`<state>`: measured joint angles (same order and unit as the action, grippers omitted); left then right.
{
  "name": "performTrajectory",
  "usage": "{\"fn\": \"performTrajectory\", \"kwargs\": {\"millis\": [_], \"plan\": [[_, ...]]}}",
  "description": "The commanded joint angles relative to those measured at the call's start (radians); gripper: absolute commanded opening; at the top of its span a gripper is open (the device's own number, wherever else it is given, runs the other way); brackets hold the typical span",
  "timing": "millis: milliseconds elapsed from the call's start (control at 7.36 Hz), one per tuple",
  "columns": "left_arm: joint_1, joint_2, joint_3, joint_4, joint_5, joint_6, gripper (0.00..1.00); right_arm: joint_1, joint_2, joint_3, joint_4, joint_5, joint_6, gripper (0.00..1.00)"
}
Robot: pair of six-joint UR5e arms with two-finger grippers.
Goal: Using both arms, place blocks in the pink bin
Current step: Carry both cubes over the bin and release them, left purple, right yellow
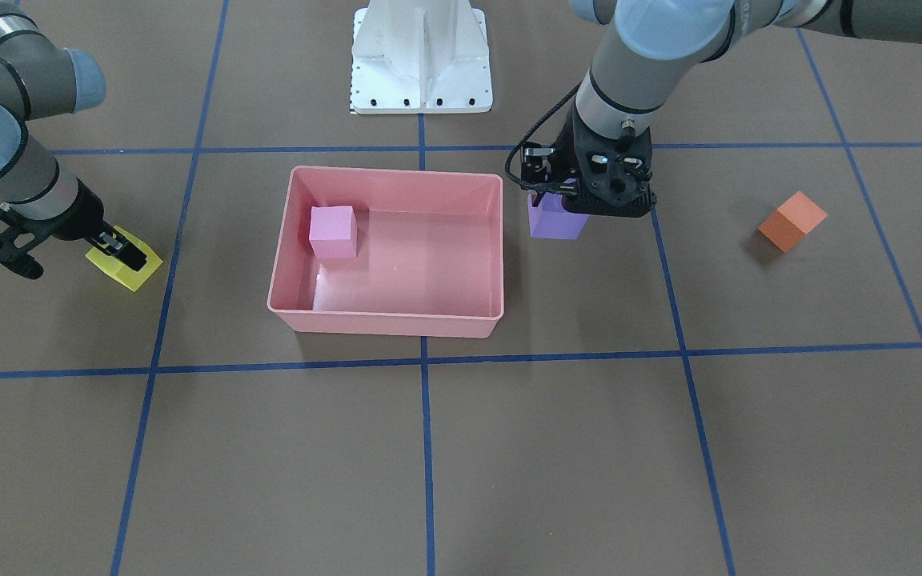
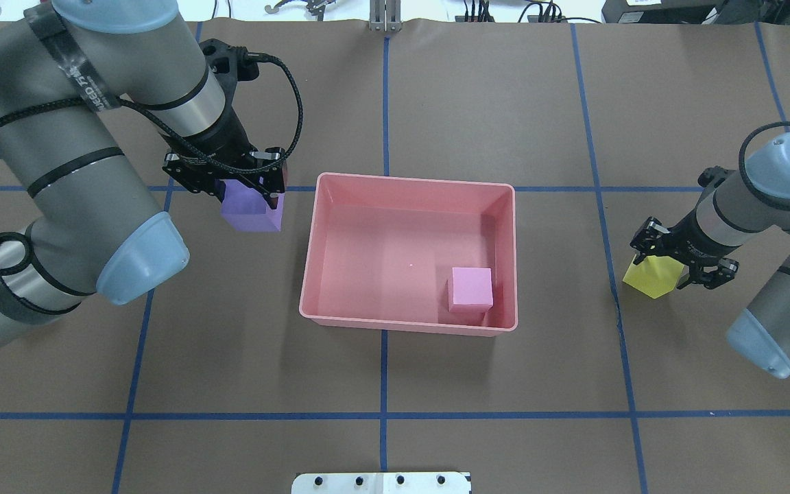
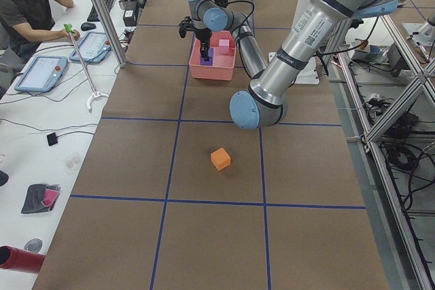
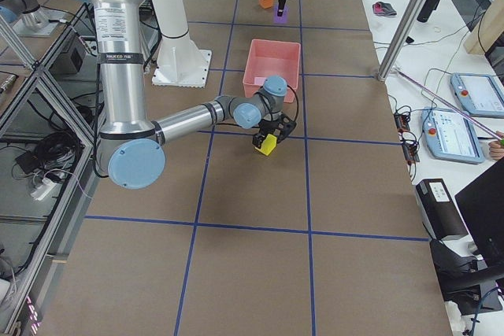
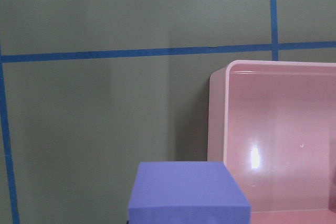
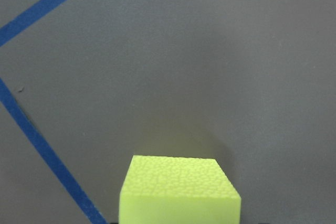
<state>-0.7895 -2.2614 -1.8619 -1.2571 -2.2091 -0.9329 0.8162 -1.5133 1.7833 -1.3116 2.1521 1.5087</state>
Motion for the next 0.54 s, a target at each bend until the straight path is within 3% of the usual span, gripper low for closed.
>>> {"fn": "performTrajectory", "kwargs": {"millis": [0,272,408], "plan": [[0.035,-0.053,0.041,-0.004,0.000,-0.061,0.00,-0.002,0.011,0.011,-0.002,-0.002,0.004,0.00],[0.125,-0.122,0.114,-0.008,0.087,-0.140,0.00,0.018,0.111,0.059,-0.084,0.015,0.010,0.00],[0.154,-0.133,0.166,-0.069,0.119,-0.165,0.00,0.036,0.221,0.061,-0.198,0.028,0.010,0.00]]}}
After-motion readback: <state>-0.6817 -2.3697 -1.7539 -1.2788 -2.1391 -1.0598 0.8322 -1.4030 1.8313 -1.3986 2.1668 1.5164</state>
